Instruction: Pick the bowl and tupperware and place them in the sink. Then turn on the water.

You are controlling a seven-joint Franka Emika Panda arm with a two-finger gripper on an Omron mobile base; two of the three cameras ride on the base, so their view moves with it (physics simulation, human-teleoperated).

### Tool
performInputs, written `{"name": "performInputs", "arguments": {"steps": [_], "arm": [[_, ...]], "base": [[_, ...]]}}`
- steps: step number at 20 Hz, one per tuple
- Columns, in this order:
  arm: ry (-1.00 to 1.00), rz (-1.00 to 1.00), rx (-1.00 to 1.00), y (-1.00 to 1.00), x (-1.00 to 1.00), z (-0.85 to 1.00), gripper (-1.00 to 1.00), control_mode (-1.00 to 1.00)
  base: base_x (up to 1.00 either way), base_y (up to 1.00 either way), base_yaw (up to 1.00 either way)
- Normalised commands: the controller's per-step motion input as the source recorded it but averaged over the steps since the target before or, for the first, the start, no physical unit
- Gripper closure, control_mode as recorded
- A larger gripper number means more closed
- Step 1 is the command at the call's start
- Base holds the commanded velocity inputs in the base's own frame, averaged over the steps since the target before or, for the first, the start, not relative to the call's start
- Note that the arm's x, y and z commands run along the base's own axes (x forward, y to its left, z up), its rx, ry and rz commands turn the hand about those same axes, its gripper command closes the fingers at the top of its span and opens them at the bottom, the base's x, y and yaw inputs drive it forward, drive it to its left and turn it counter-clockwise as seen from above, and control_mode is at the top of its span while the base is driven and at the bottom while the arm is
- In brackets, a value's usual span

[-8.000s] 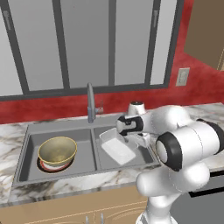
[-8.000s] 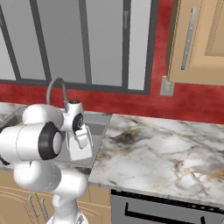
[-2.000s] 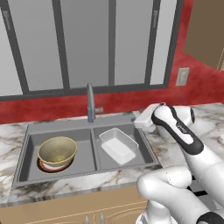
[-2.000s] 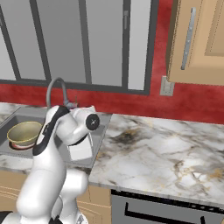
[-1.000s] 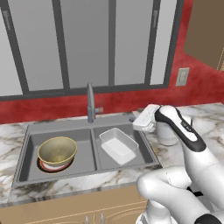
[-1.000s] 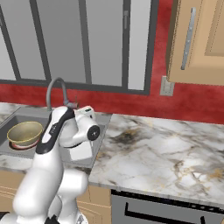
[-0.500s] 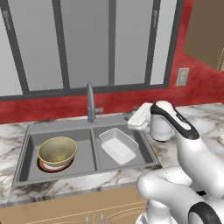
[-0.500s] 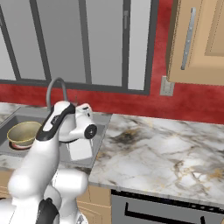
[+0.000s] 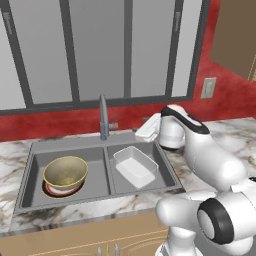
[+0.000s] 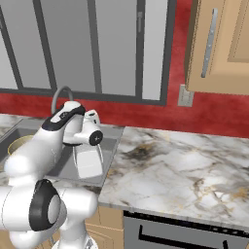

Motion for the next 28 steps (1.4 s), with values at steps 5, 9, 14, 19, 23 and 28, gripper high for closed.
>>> {"name": "performInputs", "arguments": {"steps": [5,9,14,19,23,28], "arm": [[0.0,0.0,0.0,0.0,0.27,-0.05,-1.0,-1.0],[0.0,0.0,0.0,0.0,0.18,-0.11,-1.0,-1.0],[0.0,0.0,0.0,0.0,0.26,-0.06,-1.0,-1.0],[0.0,0.0,0.0,0.0,0.3,0.0,-1.0,-1.0],[0.0,0.0,0.0,0.0,0.2,-0.04,-1.0,-1.0],[0.0,0.0,0.01,0.02,0.17,-0.05,-1.0,-1.0]], "base": [[0.0,0.0,0.0],[0.0,0.0,0.0],[0.0,0.0,0.0],[0.0,0.0,0.0],[0.0,0.0,0.0],[0.0,0.0,0.0]]}}
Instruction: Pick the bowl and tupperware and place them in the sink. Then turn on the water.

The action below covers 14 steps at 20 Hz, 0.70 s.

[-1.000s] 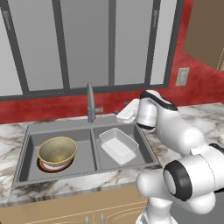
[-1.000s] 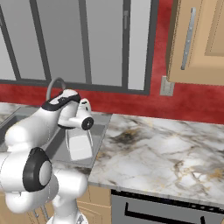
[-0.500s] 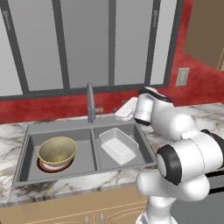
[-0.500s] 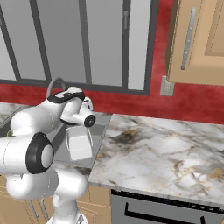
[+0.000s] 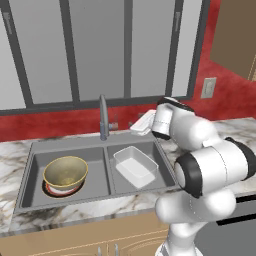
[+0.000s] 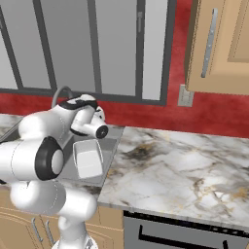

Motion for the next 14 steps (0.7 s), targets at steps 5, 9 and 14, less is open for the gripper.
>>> {"name": "performInputs", "arguments": {"steps": [5,9,14], "arm": [[0.0,0.0,0.0,0.14,0.15,-0.05,-1.0,-1.0],[0.0,0.0,0.0,0.21,0.24,-0.09,-1.0,-1.0],[0.0,0.0,0.0,0.12,0.2,-0.15,-1.0,-1.0]], "base": [[0.0,0.0,0.0],[0.0,0.0,0.0],[0.0,0.0,0.0]]}}
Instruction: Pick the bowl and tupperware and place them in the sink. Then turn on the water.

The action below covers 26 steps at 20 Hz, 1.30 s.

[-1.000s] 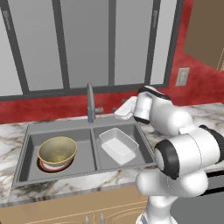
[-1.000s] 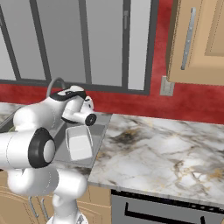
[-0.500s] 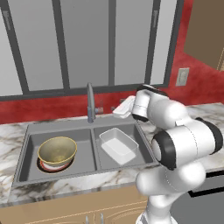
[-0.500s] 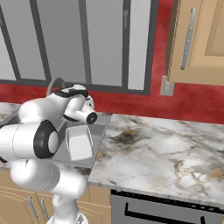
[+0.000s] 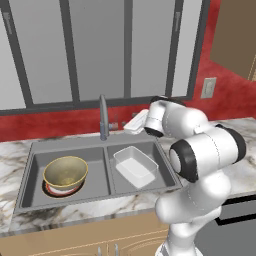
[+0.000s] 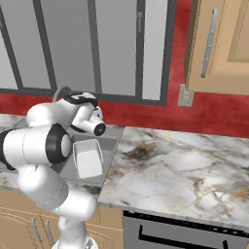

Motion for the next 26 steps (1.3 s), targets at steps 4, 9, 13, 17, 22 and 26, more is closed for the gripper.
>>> {"name": "performInputs", "arguments": {"steps": [4,9,13,17,22,26], "arm": [[0.0,-0.01,0.0,0.03,0.15,-0.16,-1.0,-1.0],[0.0,-0.02,0.0,0.01,0.12,-0.19,-1.0,-1.0],[0.0,-0.05,0.0,0.0,0.12,-0.11,-1.0,-1.0],[-0.01,-0.05,0.0,0.06,0.16,-0.02,-1.0,-1.0],[-0.01,-0.06,0.0,0.13,0.15,0.0,-1.0,-1.0],[0.0,-0.04,0.0,0.04,0.1,-0.02,-1.0,-1.0]], "base": [[0.0,0.0,0.0],[0.0,0.0,0.0],[0.0,0.0,0.0],[0.0,0.0,0.0],[0.0,0.0,0.0],[0.0,0.0,0.0]]}}
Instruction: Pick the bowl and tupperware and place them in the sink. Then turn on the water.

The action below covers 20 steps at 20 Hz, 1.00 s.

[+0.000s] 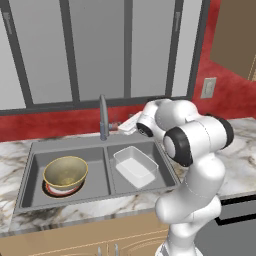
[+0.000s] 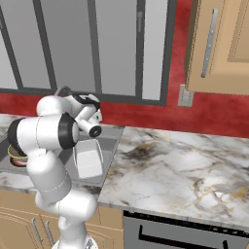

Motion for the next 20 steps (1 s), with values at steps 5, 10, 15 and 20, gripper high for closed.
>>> {"name": "performInputs", "arguments": {"steps": [5,10,15,20], "arm": [[-0.01,-0.02,0.0,0.0,0.12,-0.12,-1.0,-1.0],[0.0,-0.02,0.01,0.0,0.15,-0.2,-1.0,-1.0],[0.0,-0.02,0.01,0.0,0.18,-0.17,-1.0,-1.0],[0.0,-0.02,0.01,0.0,0.19,-0.14,-1.0,-1.0]], "base": [[0.0,0.0,0.0],[0.0,0.0,0.0],[0.0,0.0,0.0],[0.0,0.0,0.0]]}}
